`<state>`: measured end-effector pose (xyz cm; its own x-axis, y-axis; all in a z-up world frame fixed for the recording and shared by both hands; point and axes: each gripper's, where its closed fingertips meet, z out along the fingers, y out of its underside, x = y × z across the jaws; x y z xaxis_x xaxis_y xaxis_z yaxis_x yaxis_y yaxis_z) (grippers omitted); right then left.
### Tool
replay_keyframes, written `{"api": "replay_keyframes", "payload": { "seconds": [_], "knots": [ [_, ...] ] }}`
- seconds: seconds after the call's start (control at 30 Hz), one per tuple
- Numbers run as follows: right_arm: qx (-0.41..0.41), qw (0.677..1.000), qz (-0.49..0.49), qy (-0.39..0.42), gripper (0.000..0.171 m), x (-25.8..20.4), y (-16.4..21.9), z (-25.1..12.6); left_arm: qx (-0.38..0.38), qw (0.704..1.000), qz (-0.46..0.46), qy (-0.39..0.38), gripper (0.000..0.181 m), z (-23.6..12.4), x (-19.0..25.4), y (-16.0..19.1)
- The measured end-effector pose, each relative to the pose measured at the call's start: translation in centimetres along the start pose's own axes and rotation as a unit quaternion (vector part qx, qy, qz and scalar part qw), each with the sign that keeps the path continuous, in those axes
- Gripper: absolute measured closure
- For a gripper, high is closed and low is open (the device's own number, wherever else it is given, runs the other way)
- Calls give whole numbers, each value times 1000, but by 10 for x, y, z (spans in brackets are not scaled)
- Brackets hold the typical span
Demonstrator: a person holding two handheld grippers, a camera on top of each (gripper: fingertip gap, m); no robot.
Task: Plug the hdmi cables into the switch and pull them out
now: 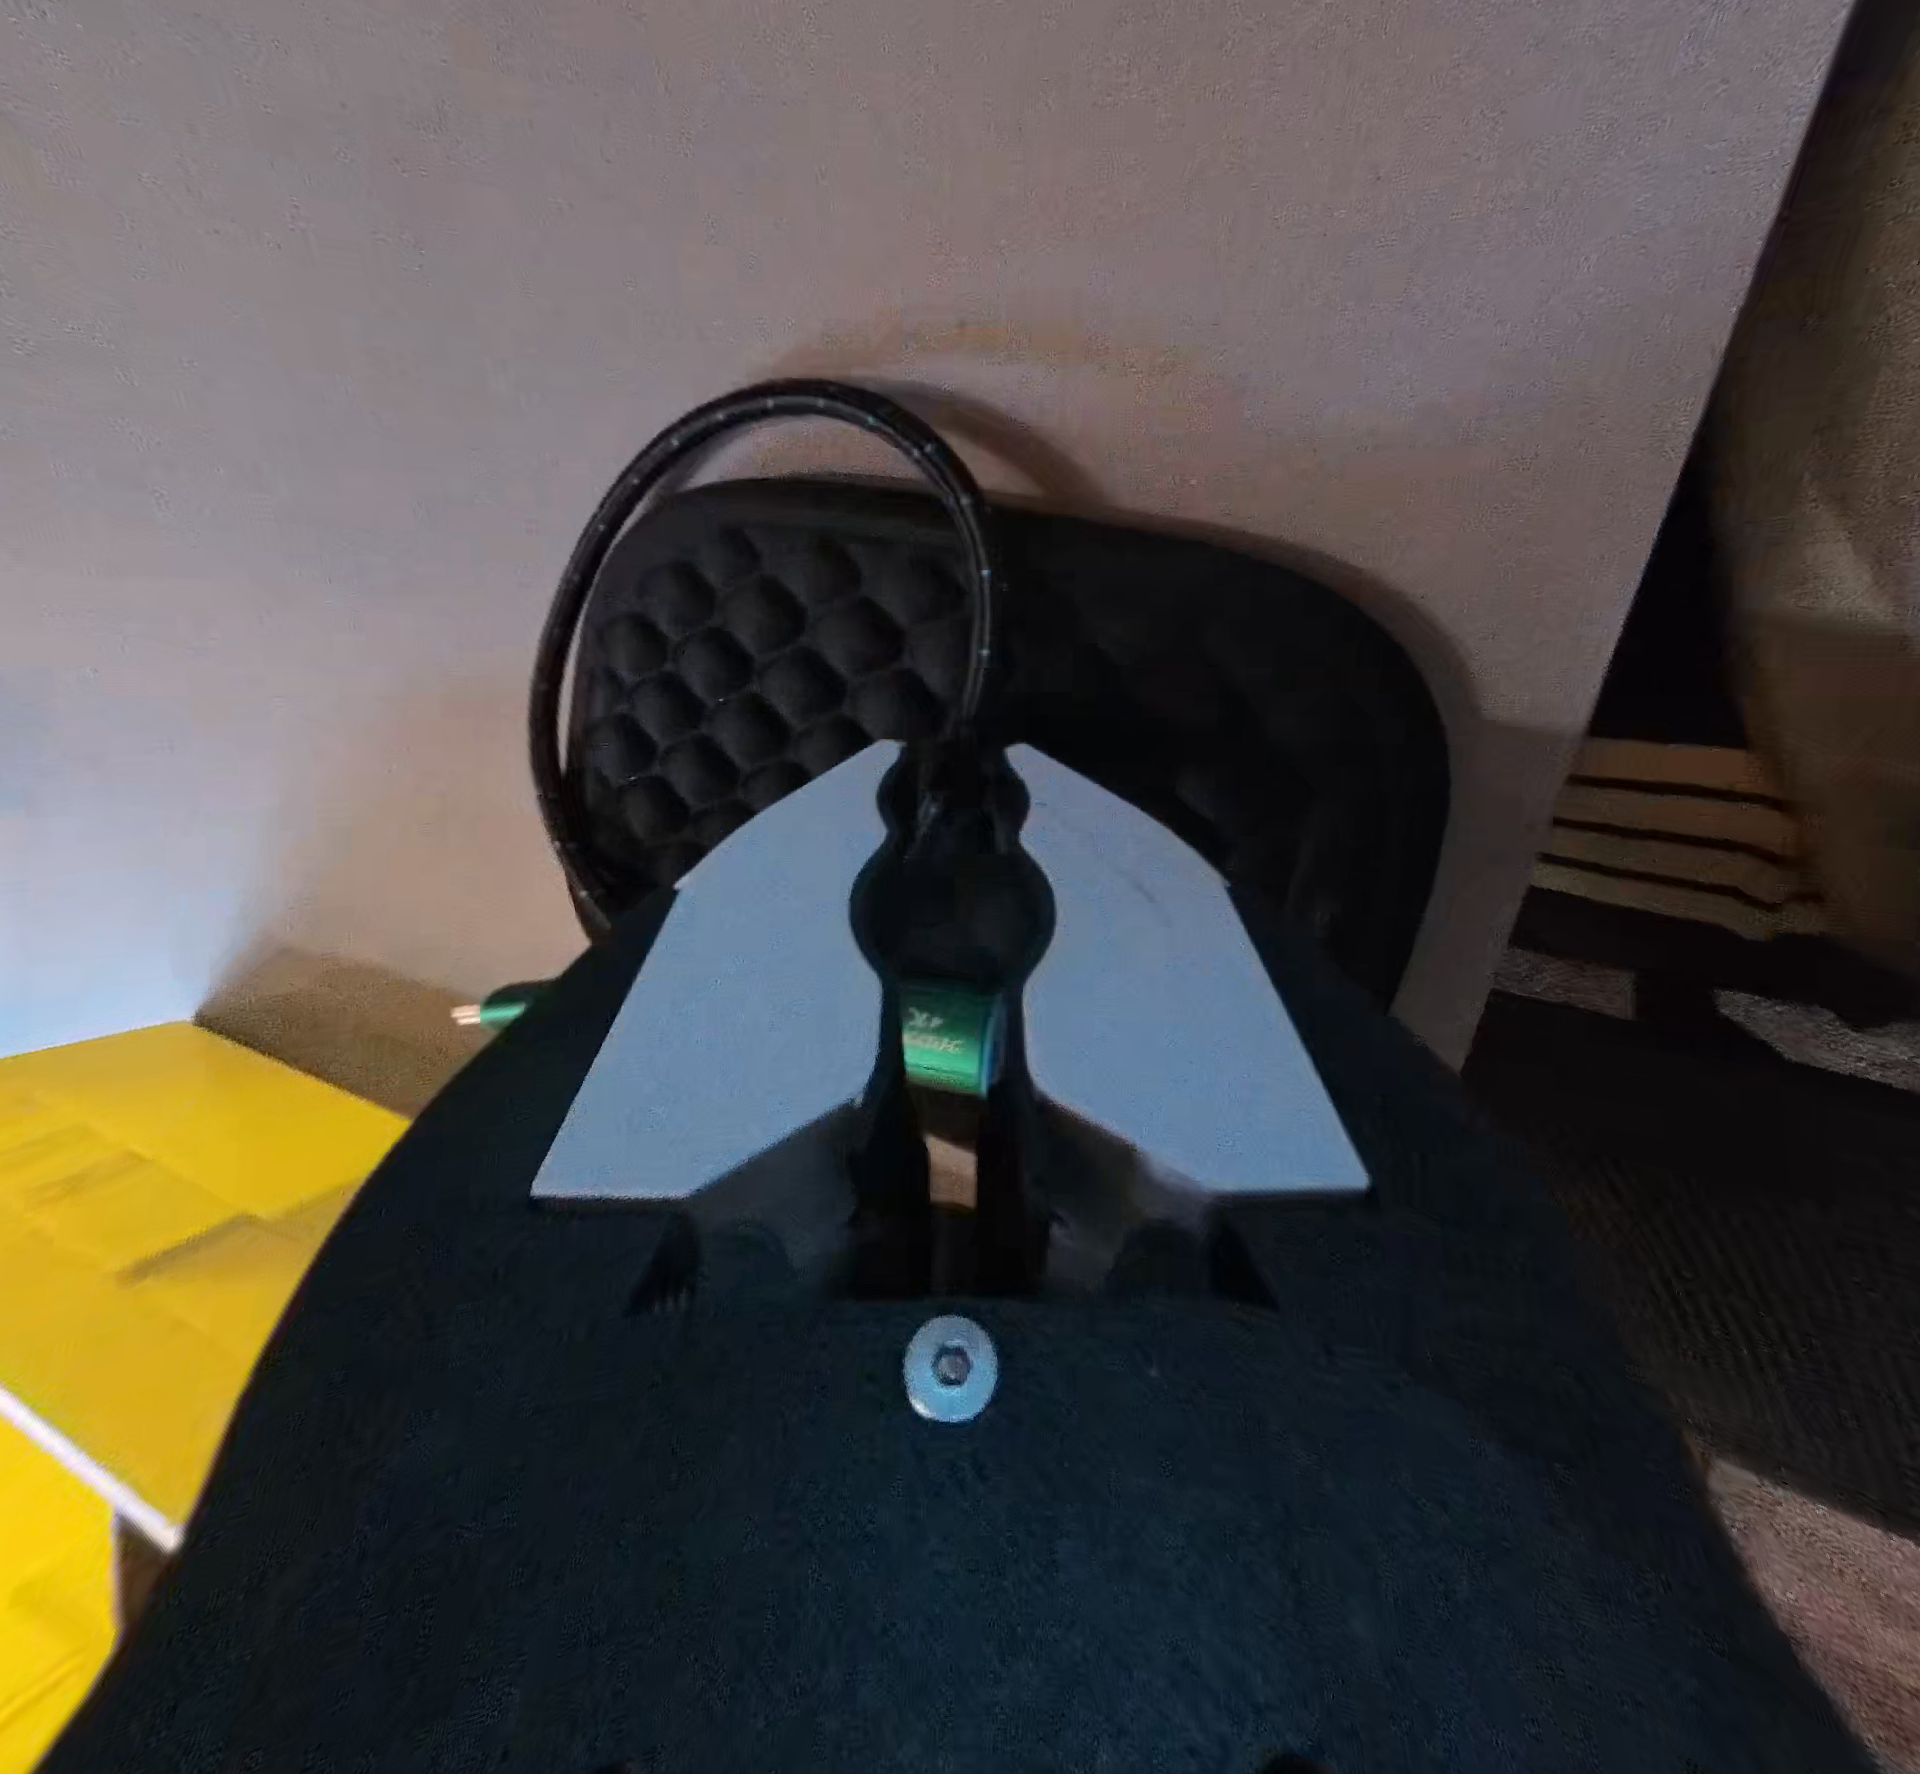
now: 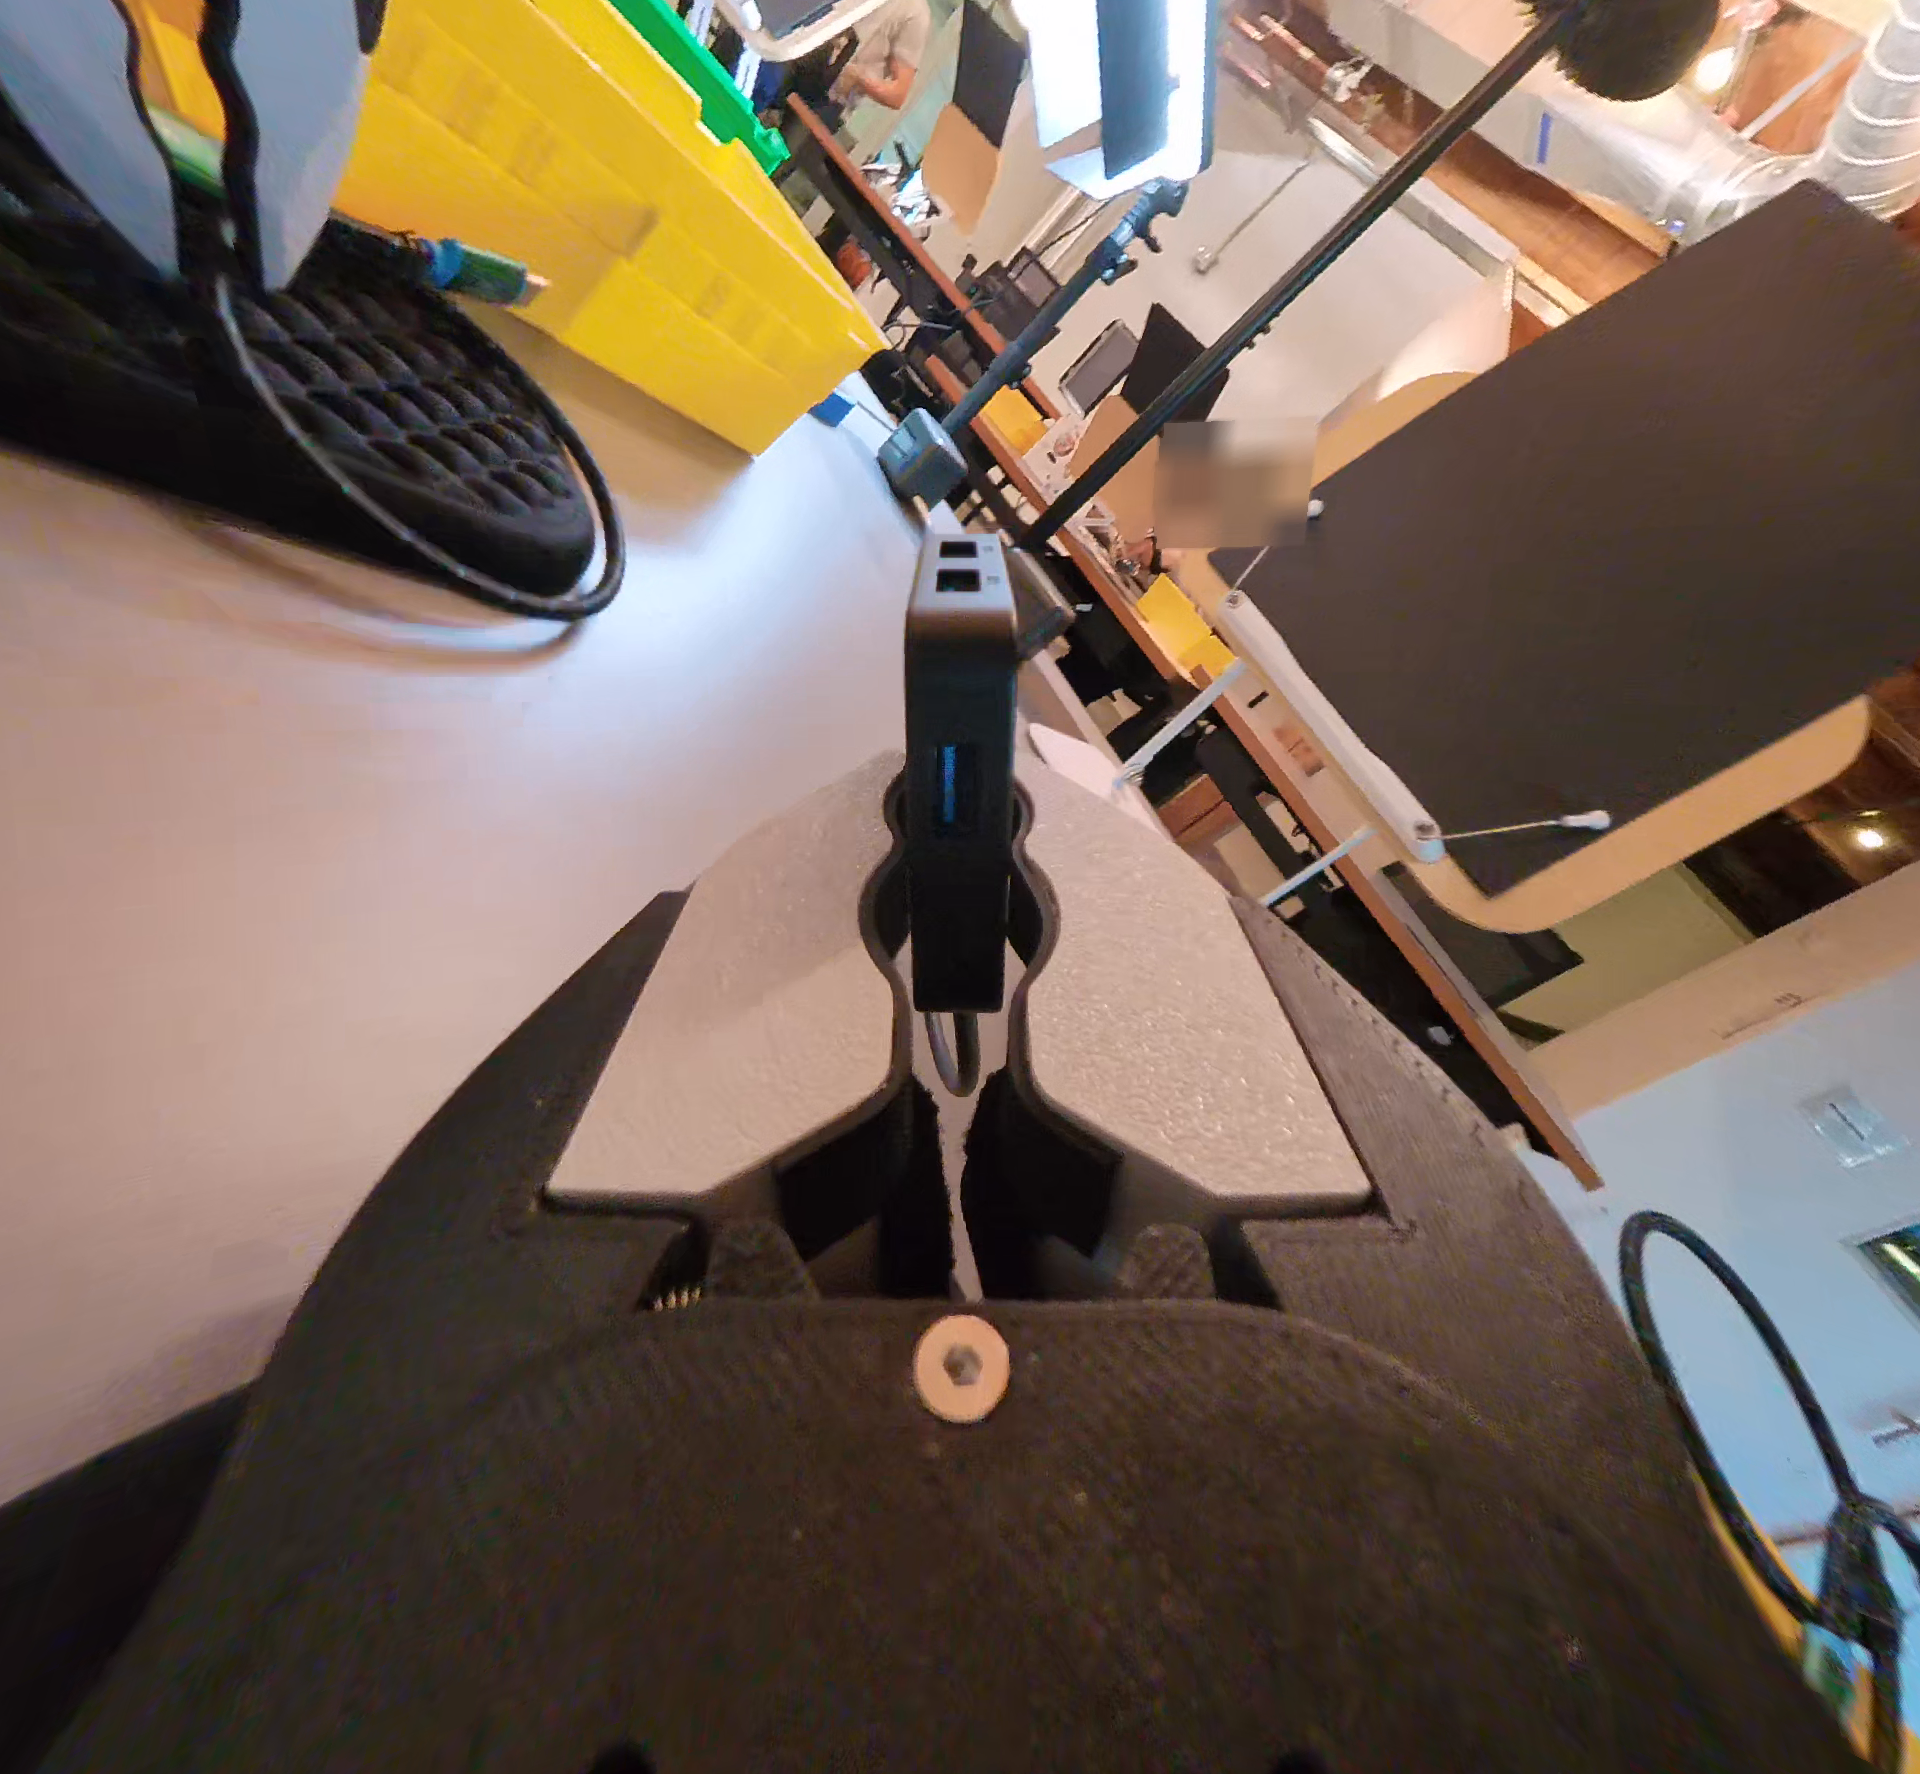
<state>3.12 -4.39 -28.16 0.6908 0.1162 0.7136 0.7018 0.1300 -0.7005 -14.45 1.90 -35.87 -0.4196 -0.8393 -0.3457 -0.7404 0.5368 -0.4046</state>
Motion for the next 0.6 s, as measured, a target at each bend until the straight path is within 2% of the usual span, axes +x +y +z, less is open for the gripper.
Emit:
{"api": "replay_keyframes", "payload": {
  "seconds": [0.03, 0.1, 0.2, 0.27, 0.33, 0.37, 0.43, 0.53, 0.6],
  "knots": [
    [-2, 1000, 9, -8, 157, -2, 1, 2, 12, 1000, -13, 14, 157, 0, 1, 0],
    [-3, 999, 28, -23, 157, -4, 2, 5, 50, 996, -59, 36, 138, -7, -1, -3],
    [-17, 998, 43, -42, 157, -2, 6, 12, 113, 976, -182, 27, 120, -34, -23, -9],
    [-17, 998, 46, -51, 157, 2, 8, 18, 160, 941, -297, -30, 120, -54, -49, -11],
    [-7, 998, 40, -57, 157, 6, 8, 22, 197, 878, -429, -82, 120, -65, -68, -5],
    [0, 998, 36, -59, 157, 8, 9, 24, 203, 848, -481, -90, 120, -63, -70, 0],
    [12, 998, 35, -59, 157, 8, 11, 26, 181, 821, -533, -91, 120, -46, -61, 14],
    [26, 997, 44, -51, 157, 10, 8, 21, 154, 801, -569, -104, 122, -21, -58, 31],
    [38, 996, 55, -50, 157, 9, 6, 17, 129, 800, -578, -97, 130, -5, -57, 39]
  ]
}}
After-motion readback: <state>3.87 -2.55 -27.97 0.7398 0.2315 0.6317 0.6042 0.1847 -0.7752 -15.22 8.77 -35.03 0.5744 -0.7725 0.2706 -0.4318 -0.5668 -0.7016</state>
